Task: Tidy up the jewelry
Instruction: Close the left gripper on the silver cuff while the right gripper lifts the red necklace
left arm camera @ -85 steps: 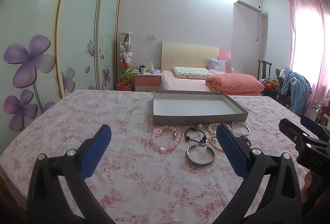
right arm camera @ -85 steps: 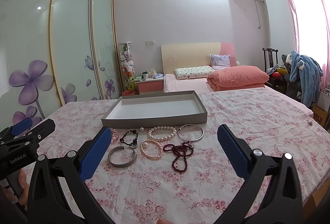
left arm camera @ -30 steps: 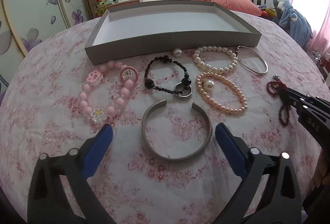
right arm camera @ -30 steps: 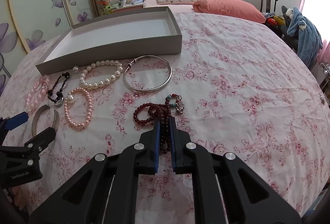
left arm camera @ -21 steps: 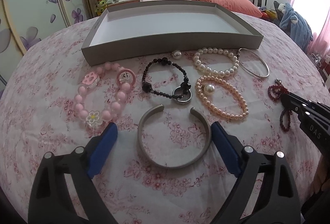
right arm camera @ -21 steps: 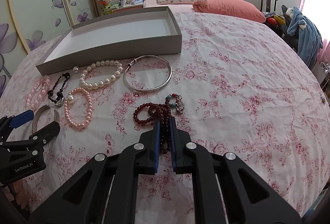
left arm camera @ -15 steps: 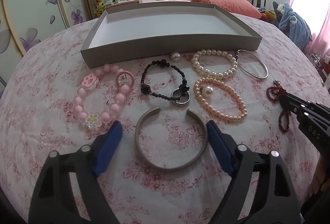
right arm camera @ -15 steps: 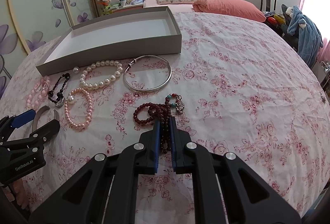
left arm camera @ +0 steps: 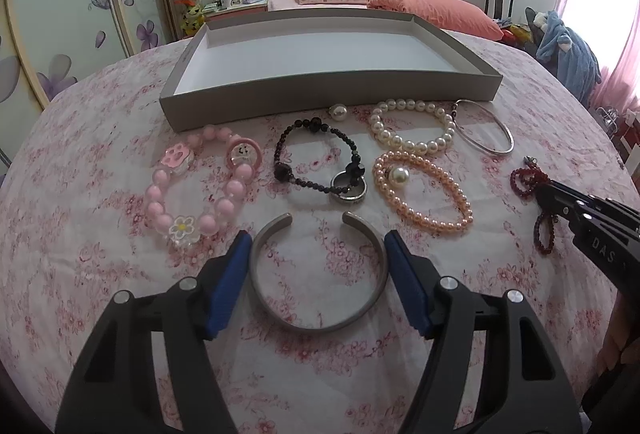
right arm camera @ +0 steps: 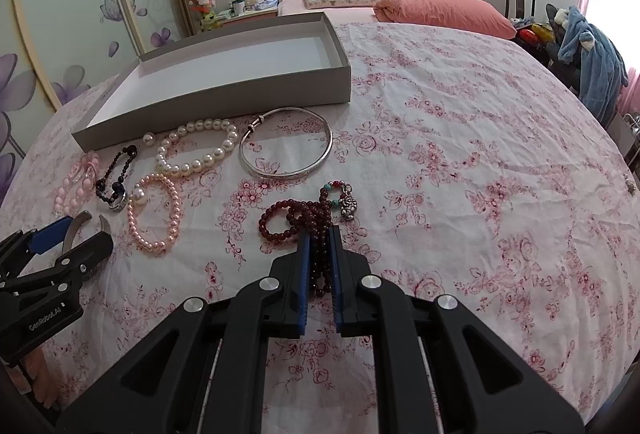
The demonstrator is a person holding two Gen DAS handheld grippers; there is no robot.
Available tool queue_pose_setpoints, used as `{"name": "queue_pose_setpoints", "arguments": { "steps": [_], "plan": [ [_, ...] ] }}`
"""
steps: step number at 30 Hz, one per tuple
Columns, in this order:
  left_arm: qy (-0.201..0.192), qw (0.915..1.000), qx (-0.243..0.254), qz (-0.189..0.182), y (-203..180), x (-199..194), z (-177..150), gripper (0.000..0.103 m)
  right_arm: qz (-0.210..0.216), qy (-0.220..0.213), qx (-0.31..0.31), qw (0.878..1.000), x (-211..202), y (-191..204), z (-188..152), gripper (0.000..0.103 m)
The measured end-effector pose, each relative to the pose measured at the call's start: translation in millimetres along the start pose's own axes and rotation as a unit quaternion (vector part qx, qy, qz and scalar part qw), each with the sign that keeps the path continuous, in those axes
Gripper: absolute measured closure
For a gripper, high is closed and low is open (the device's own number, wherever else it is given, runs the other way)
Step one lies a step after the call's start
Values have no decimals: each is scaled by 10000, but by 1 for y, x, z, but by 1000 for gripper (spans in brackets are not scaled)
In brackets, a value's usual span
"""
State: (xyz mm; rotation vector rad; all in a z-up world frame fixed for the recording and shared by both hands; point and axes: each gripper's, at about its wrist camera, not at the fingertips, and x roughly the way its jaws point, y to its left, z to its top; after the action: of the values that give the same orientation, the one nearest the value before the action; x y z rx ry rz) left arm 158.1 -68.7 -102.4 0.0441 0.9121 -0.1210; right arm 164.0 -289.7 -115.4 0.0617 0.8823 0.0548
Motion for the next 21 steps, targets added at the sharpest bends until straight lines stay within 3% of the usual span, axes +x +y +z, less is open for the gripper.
{"name": "queue_pose_setpoints", "arguments": {
  "steps": [6, 15, 21],
  "plan": [
    [-62, 9998, -177, -72, 16, -12, -7, 37, 188, -212, 82, 9996, -11, 0, 0, 94],
    [-632, 9972, -384, 67, 41, -50, -9, 37, 509, -989, -142, 9937, -58, 20, 19, 94],
    [-971, 9944, -385, 182, 43, -72, -7, 37, 648, -1212, -261, 9902, -75, 33, 22, 94]
  ]
}}
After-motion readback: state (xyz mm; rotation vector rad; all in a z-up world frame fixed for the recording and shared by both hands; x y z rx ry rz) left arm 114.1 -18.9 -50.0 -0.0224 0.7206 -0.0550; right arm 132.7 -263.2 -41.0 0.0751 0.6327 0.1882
